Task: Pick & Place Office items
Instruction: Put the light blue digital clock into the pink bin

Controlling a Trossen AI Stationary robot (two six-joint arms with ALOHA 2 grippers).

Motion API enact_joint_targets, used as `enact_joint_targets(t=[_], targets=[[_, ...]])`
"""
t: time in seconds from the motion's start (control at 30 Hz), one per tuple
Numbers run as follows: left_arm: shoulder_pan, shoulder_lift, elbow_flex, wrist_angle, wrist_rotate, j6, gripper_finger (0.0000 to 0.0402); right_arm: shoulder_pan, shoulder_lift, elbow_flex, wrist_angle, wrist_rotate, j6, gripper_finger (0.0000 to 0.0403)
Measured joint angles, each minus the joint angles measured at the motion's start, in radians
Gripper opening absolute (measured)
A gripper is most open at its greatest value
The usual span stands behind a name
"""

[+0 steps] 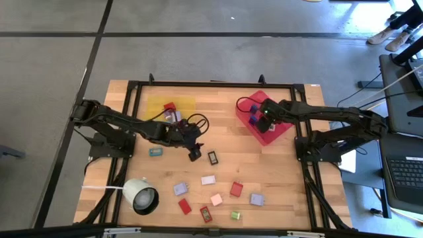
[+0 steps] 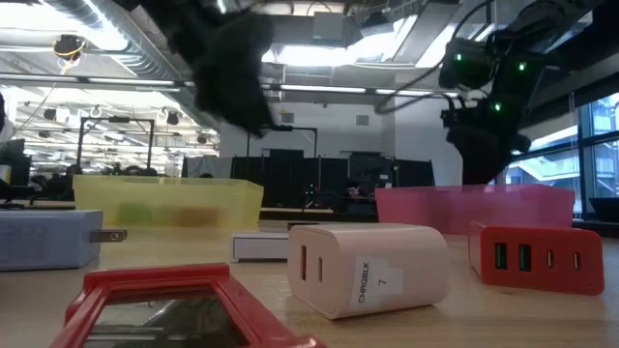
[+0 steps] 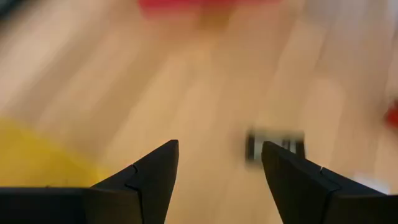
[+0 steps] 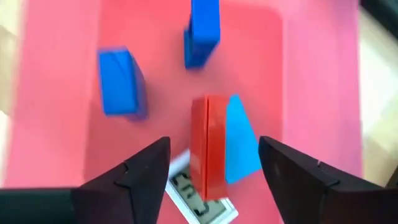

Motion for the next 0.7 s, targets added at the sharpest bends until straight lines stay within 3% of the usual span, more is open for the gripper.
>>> enact_joint_targets(t=[0.13, 0.3, 0.5, 0.7], targets=[[0.036, -0.012, 0.000, -0.208, 0.148, -0.095, 0.0241, 0.003, -0.037, 0.049, 0.001, 0.046, -0.004, 0.0259], [0.059, -0.012, 0.000, -0.437, 0.201, -0.210, 0.0251, 0.003, -0.074, 0.115, 0.007, 0.079, -0.024, 0.0263], [0.055, -0.012, 0.000, -0.689, 0.270, -0.047, 0.0252, 0.018, -0.083, 0.151, 0.070, 0.078, -0.073, 0.0263], [0.044, -0.012, 0.000, -0.765, 0.293, 0.063, 0.0253, 0.041, -0.083, 0.151, 0.089, 0.071, -0.088, 0.0263]])
